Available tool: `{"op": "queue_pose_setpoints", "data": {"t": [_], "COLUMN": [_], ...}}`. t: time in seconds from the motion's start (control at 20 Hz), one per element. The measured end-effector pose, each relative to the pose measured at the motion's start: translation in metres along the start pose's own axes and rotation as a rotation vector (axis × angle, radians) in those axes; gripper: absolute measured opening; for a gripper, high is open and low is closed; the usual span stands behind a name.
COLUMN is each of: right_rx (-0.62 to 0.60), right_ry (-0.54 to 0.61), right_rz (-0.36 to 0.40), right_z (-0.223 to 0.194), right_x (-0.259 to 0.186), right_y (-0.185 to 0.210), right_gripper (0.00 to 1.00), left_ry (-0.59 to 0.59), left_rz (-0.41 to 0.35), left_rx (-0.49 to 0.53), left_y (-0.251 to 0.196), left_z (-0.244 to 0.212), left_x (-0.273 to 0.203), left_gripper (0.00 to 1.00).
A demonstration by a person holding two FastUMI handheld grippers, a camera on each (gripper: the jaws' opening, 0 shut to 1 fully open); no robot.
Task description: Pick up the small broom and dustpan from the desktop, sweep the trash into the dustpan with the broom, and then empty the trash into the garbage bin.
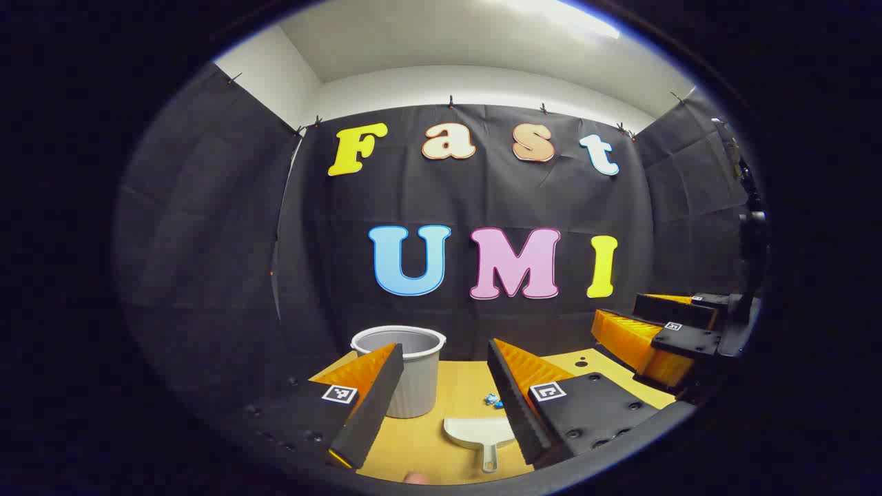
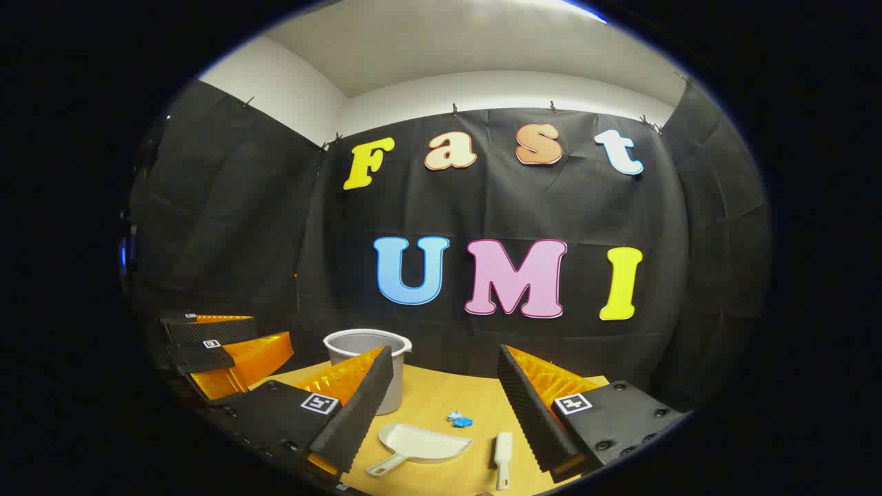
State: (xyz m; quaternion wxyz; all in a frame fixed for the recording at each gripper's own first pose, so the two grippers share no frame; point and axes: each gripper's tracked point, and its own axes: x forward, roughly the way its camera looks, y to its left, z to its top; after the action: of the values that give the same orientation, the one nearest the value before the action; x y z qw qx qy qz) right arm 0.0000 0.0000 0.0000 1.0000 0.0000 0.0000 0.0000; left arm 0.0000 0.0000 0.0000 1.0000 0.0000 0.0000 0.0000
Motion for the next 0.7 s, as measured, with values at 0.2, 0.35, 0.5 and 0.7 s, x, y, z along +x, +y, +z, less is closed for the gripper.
{"op": "queue_pose_setpoints", "data": {"t": [0.2,0.35,0.5,0.7], "right_rx": [0.002,-0.026,-0.020,-0.015], "right_ry": [0.003,0.018,0.026,0.033], "right_rz": [-0.060,-0.080,-0.117,-0.165], "right_z": [-0.002,-0.009,-0.010,-0.012], "right_x": [-0.008,-0.013,-0.014,-0.013], "right_y": [-0.002,-0.001,-0.006,-0.018], "right_gripper": [0.92,0.92,0.92,0.92], "left_ry": [0.008,0.010,0.013,0.011], "left_rz": [-0.058,-0.099,-0.122,-0.144], "left_rx": [0.021,0.032,0.039,0.046], "left_y": [-0.006,-0.012,-0.016,-0.018], "left_z": [-0.002,-0.007,-0.009,-0.012], "left_x": [0.011,0.016,0.017,0.020], "left_gripper": [0.74,0.74,0.74,0.74]}}
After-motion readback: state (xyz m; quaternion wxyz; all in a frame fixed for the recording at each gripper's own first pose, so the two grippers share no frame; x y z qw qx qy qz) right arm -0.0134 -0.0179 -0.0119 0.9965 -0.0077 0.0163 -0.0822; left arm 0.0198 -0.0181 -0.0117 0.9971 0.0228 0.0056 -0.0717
